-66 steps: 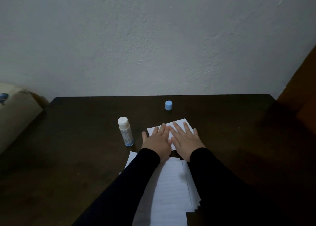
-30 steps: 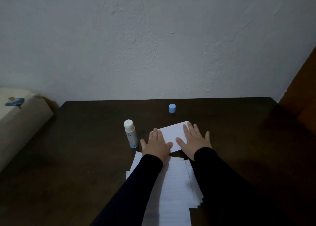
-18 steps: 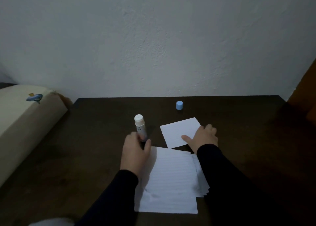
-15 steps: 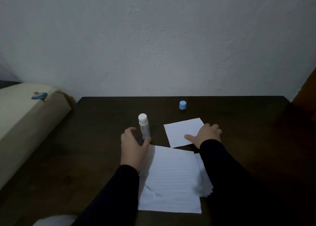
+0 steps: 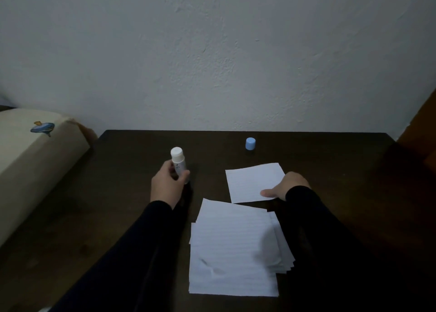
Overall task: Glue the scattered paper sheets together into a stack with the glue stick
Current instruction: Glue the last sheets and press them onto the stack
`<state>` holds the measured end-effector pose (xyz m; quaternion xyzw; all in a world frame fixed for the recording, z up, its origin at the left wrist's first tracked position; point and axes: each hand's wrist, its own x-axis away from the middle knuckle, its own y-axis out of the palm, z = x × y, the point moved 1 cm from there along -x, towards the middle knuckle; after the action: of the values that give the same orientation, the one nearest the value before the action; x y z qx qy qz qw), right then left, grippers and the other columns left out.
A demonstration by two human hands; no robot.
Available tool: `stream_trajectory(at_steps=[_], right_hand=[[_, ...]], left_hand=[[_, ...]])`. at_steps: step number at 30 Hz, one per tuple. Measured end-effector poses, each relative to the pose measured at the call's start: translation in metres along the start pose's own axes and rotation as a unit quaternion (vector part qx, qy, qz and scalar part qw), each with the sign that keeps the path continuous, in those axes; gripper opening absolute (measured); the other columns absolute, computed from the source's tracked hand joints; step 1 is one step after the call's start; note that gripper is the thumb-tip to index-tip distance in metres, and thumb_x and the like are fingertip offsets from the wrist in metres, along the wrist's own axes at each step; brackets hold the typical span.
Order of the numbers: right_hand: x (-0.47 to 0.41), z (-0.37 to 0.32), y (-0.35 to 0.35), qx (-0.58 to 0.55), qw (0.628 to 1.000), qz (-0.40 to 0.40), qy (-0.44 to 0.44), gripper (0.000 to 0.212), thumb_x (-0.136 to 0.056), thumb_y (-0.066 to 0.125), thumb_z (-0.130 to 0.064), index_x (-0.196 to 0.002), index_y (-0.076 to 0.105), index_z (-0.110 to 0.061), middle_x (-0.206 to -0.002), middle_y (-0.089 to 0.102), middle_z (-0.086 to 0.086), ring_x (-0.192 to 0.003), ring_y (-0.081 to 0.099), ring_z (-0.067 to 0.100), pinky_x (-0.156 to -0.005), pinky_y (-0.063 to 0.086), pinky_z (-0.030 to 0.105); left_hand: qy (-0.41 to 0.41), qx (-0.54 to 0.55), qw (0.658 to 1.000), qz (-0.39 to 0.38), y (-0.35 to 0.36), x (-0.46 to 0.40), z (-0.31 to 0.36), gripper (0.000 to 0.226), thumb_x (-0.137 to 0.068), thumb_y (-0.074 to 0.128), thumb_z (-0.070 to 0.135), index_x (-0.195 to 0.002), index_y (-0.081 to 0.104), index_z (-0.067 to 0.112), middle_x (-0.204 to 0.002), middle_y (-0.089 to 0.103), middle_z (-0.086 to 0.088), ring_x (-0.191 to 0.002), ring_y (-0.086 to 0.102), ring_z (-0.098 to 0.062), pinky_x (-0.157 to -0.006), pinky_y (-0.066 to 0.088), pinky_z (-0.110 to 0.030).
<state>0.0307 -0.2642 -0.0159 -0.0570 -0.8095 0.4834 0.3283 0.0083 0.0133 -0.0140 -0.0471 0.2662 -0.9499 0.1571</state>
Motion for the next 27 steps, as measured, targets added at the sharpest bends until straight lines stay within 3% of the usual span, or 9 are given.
stream_trajectory(at_steps=[4,8,12,15,19,22,27], right_hand=[[-0.003,0.000,0.005,-0.016,1.000,0.013,-0.002,0.078,-0.067,0.081,-0.051,-0.124,0.049,-0.009,-0.127,0.054,0.011,-0.118,0.051,0.028,-0.100,0.045,0.043],[0.007,0.001,0.008,-0.165,0.982,0.064,-0.066,0.046,-0.089,0.066,-0.026,-0.128,0.048,-0.009,-0.131,0.053,0.011,-0.123,0.049,0.028,-0.105,0.040,0.043],[0.037,0.003,-0.004,-0.305,0.933,0.109,-0.157,0.029,-0.101,0.045,-0.020,-0.127,0.049,-0.008,-0.125,0.055,0.008,-0.119,0.051,0.022,-0.091,0.041,0.032],[0.068,-0.001,-0.016,-0.352,0.902,0.113,-0.221,0.027,-0.103,0.040,-0.022,-0.122,0.052,-0.007,-0.106,0.053,0.000,-0.105,0.052,0.016,-0.083,0.040,0.028],[0.101,0.008,-0.010,-0.356,0.908,0.039,-0.220,0.017,-0.098,0.051,-0.022,-0.106,0.061,-0.010,-0.100,0.062,0.000,-0.098,0.059,0.017,-0.084,0.048,0.033],[0.118,0.018,0.015,-0.309,0.934,-0.015,-0.179,0.021,-0.094,0.058,-0.026,-0.092,0.064,-0.007,-0.092,0.068,0.006,-0.088,0.064,0.021,-0.085,0.053,0.040],[0.138,0.033,0.046,-0.160,0.969,-0.027,-0.186,0.025,-0.095,0.058,-0.028,-0.071,0.055,-0.020,-0.073,0.056,-0.004,-0.069,0.053,0.011,-0.061,0.041,0.023]], left_hand=[[0.006,-0.009,1.000,-0.009,-0.002,-0.004,-0.003,0.049,-0.088,0.067,0.026,-0.133,0.049,0.018,-0.129,0.057,-0.003,-0.106,0.052,-0.009,-0.094,0.041,-0.029],[-0.015,-0.002,1.000,-0.024,-0.001,0.001,-0.009,0.065,-0.084,0.072,0.030,-0.140,0.042,0.017,-0.134,0.055,-0.001,-0.117,0.053,-0.016,-0.097,0.043,-0.032],[-0.039,-0.033,0.999,0.007,-0.004,0.016,-0.014,0.076,-0.081,0.074,0.035,-0.144,0.035,0.019,-0.133,0.051,-0.004,-0.110,0.054,-0.016,-0.095,0.049,-0.036],[-0.031,-0.056,0.998,0.004,-0.016,0.029,-0.009,0.052,-0.087,0.067,0.036,-0.132,0.045,0.023,-0.111,0.056,0.002,-0.093,0.055,-0.009,-0.082,0.050,-0.030],[-0.003,-0.010,1.000,-0.019,-0.030,0.049,0.001,0.007,-0.092,0.059,0.035,-0.098,0.059,0.032,-0.094,0.062,0.009,-0.088,0.058,-0.007,-0.075,0.048,-0.027],[0.020,0.002,1.000,-0.023,-0.032,0.063,0.011,0.005,-0.093,0.056,0.036,-0.096,0.060,0.033,-0.091,0.063,0.010,-0.086,0.059,-0.005,-0.076,0.049,-0.027],[0.128,-0.105,0.984,-0.064,-0.014,0.079,0.011,0.011,-0.090,0.059,0.040,-0.093,0.064,0.030,-0.092,0.059,0.012,-0.088,0.056,-0.005,-0.080,0.049,-0.027]])
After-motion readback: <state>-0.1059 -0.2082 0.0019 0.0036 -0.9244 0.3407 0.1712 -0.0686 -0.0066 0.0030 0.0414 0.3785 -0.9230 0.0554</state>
